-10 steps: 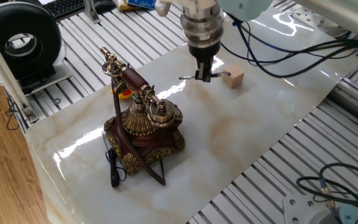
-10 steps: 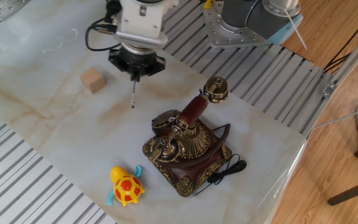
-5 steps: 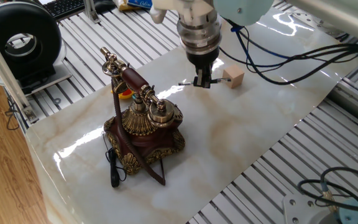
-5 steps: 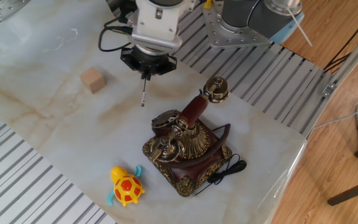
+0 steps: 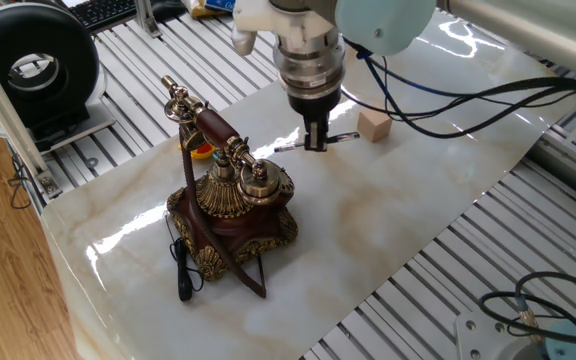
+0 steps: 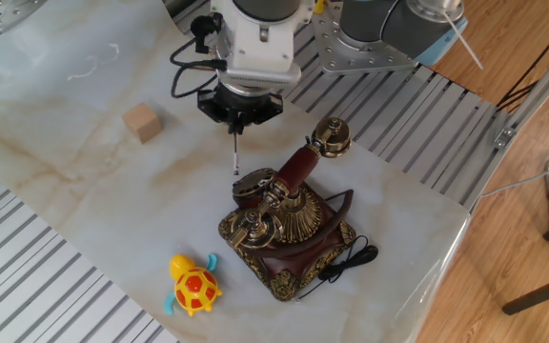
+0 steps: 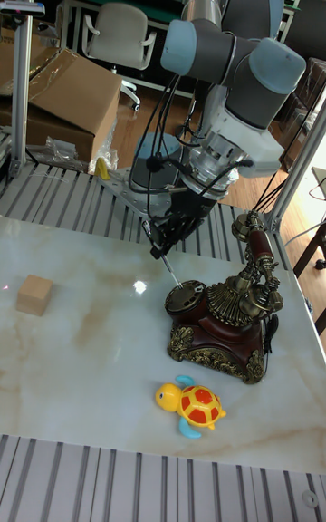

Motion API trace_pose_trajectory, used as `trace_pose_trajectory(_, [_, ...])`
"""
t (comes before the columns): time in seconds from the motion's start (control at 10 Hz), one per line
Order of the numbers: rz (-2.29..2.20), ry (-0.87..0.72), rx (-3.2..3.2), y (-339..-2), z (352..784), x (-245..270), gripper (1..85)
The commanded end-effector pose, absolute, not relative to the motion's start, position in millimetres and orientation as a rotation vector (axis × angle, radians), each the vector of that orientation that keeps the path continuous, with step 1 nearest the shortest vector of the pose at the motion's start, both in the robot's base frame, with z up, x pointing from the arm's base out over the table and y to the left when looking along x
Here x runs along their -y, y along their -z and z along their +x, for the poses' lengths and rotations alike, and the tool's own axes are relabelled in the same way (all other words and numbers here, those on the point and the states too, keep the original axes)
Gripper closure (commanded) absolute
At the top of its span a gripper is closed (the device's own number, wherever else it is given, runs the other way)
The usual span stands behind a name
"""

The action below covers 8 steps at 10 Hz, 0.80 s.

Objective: Dial a number on an old rotary phone

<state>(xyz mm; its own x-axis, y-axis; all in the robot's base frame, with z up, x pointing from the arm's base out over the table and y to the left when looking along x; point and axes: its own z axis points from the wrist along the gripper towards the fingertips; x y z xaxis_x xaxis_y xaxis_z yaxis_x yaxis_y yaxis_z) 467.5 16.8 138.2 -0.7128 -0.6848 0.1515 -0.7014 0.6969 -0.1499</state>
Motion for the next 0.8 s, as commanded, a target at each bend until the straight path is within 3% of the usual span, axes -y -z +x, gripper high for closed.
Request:
trace_pose_trajectory(0.0, [1.232, -0.226, 2.797, -137.0, 465.5, -27.6, 84.3])
trace_pose_trajectory(0.2, [1.226, -0.177, 2.829, -135.3, 467.9, -45.9, 84.3])
trace_pose_trajectory(0.7, [1.298, -0.237, 2.770, -141.5, 465.5, -28.4, 84.3])
